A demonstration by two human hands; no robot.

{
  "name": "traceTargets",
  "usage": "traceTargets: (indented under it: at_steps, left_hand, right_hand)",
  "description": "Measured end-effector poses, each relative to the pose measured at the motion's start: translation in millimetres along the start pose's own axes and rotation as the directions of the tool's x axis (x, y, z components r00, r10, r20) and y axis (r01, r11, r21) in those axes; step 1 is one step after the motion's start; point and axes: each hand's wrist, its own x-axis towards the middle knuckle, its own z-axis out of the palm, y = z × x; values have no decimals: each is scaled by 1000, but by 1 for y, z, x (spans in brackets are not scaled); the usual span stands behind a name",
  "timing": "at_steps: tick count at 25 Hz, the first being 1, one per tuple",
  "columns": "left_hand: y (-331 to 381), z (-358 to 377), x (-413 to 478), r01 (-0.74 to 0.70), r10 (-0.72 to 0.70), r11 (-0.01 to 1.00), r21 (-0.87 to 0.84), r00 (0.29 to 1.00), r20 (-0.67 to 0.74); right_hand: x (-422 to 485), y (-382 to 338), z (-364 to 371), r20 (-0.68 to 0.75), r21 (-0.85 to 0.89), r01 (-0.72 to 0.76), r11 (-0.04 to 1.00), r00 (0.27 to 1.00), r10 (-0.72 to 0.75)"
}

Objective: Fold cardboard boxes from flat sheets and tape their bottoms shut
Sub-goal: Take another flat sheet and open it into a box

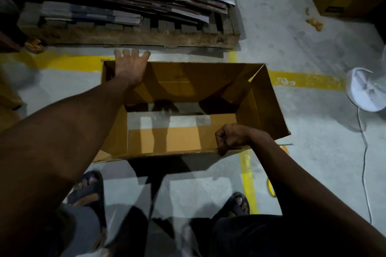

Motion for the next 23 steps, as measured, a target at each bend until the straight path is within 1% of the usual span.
traceTargets:
  at_steps: [1,2,4,6,8,9,10,11,12,13,14,15,17,18,19,21,22,23]
  left_hand:
    - [-5,-3,-11,16,-16,1000,19,1000,-12]
    - [-11,-1,-22,50,-50,999,-14,999,14]
    - [-25,5,-48,157,-142,979,-132,983,117]
    - [-33,5,-87,271,-236,929,-252,959,161]
    - [-34,12,-122,381,-299,850,-362,917,263]
    - [-34,17,-137,415,-310,817,-401,902,302]
    - [-31,20,-152,431,-307,800,-416,892,333]
    - [-28,21,-166,415,-281,803,-428,896,343]
    - [-23,22,-179,375,-238,825,-422,909,341]
    - [-17,23,-190,338,-202,852,-399,916,346]
    - [-12,23,-199,299,-158,874,-384,921,357]
    - [-6,24,-205,261,-108,883,-389,921,374]
    - [0,31,-205,167,42,864,-474,916,399]
    - [1,32,-203,124,124,844,-522,901,415]
    - [5,33,-201,93,189,824,-559,885,425]
    - [15,34,-198,71,249,787,-613,872,421]
    - [21,32,-199,72,258,771,-633,873,413]
    - [27,32,-200,67,269,760,-647,873,407]
  right_hand:
    - [1,3,1,-1,22,2,1000,1000,-2]
    - [2,9,1,-5,58,0,998,1000,0]
    - [1,16,3,-62,67,-10,998,998,14]
    - [-1,21,2,-147,54,-78,995,985,86]
    - [-12,20,0,-277,-71,-189,979,947,163]
    - [-20,20,0,-336,-152,-265,952,920,203]
    - [-29,20,2,-393,-196,-338,920,887,242]
    - [-39,17,5,-477,-222,-386,895,844,246]
    - [-44,19,8,-565,-220,-419,881,791,235]
    - [-50,19,9,-630,-191,-440,877,740,234]
    - [-52,23,11,-659,-138,-447,884,708,254]
    - [-54,26,13,-649,-83,-448,890,702,293]
    - [-57,31,15,-581,22,-459,888,718,385]
    - [-57,35,15,-588,58,-468,882,698,408]
    - [-58,37,14,-646,78,-477,875,645,409]
    - [-60,41,8,-783,121,-493,862,486,388]
    - [-60,45,5,-807,164,-497,852,430,406]
    - [-60,49,3,-798,218,-488,845,410,442]
